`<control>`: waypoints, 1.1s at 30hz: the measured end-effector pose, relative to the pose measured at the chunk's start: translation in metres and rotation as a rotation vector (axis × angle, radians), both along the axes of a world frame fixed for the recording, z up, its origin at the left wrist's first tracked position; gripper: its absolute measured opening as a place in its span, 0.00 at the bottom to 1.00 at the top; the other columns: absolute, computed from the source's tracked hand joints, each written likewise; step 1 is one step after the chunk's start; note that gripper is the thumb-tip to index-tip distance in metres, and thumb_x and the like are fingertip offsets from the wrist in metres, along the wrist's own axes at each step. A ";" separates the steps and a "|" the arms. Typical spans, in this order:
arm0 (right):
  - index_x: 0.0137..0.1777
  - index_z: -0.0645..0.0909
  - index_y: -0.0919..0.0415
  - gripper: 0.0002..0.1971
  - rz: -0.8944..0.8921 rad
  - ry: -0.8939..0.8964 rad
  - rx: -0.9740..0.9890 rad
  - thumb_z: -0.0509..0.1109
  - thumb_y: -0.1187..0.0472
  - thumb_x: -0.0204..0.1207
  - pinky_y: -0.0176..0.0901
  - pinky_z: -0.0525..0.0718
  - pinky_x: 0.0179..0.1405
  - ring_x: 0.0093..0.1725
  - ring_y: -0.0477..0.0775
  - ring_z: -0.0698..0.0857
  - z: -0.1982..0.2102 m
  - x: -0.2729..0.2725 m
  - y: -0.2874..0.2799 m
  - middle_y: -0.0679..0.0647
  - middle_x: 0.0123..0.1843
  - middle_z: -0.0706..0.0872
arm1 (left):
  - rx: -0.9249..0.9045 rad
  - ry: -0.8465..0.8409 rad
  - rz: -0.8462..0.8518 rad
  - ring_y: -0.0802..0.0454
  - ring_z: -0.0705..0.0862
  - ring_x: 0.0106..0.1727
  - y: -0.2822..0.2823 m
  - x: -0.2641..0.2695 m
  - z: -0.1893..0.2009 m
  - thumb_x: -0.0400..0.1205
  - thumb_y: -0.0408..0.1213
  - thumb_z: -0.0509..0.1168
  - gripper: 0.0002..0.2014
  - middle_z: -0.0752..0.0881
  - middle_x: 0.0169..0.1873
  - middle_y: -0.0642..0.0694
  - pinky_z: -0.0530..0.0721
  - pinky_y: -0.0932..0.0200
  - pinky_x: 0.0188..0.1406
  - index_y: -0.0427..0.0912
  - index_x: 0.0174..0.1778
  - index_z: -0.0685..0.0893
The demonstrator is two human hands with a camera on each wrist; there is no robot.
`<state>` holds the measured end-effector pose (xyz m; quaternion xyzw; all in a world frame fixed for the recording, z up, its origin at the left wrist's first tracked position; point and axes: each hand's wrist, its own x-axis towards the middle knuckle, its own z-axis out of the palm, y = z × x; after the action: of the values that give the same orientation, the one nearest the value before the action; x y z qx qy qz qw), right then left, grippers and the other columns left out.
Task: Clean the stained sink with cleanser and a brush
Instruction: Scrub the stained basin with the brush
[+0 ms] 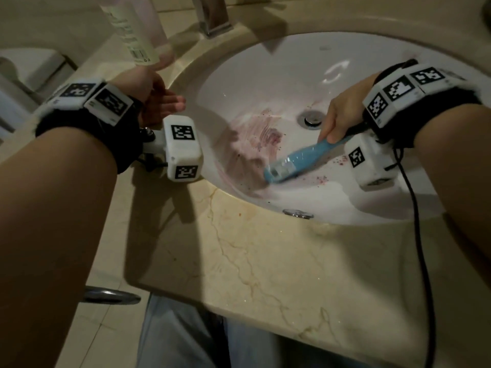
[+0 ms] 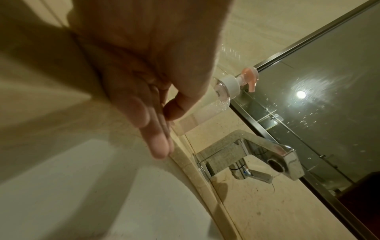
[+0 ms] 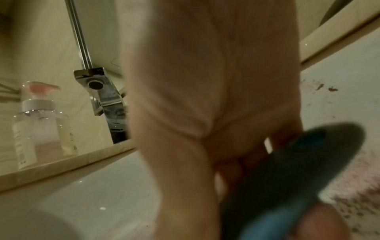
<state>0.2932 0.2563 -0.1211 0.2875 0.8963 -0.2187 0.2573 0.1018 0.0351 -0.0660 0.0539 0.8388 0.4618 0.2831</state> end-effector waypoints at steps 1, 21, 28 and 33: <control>0.69 0.78 0.60 0.19 0.038 -0.070 -0.073 0.68 0.66 0.78 0.31 0.77 0.31 0.30 0.41 0.80 0.002 0.000 -0.003 0.41 0.29 0.82 | -0.004 0.003 0.000 0.65 0.82 0.15 0.001 0.000 0.000 0.85 0.35 0.47 0.16 0.84 0.14 0.53 0.78 0.71 0.31 0.39 0.35 0.75; 0.66 0.82 0.61 0.17 -0.128 0.161 0.223 0.68 0.60 0.78 0.33 0.76 0.29 0.27 0.41 0.78 -0.015 0.011 0.027 0.48 0.36 0.83 | 0.019 -0.020 -0.028 0.65 0.82 0.16 -0.003 0.000 0.000 0.85 0.35 0.47 0.16 0.85 0.15 0.54 0.78 0.73 0.17 0.38 0.36 0.76; 0.71 0.77 0.61 0.19 -0.006 -0.049 0.065 0.63 0.59 0.82 0.26 0.73 0.46 0.50 0.48 0.75 -0.009 0.009 0.011 0.51 0.52 0.81 | 0.008 0.001 -0.051 0.65 0.81 0.14 -0.002 0.005 0.002 0.86 0.34 0.46 0.17 0.83 0.12 0.53 0.79 0.73 0.21 0.37 0.35 0.74; 0.62 0.83 0.67 0.16 -0.278 0.188 0.192 0.67 0.60 0.78 0.40 0.75 0.28 0.27 0.50 0.77 -0.020 0.018 0.028 0.52 0.31 0.80 | 0.028 -0.005 -0.062 0.65 0.81 0.14 -0.002 0.006 0.003 0.86 0.33 0.45 0.17 0.83 0.12 0.53 0.78 0.73 0.28 0.37 0.35 0.74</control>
<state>0.3108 0.2841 -0.1414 0.4102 0.8847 -0.1915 0.1113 0.1074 0.0327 -0.0634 0.0825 0.8293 0.4649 0.2987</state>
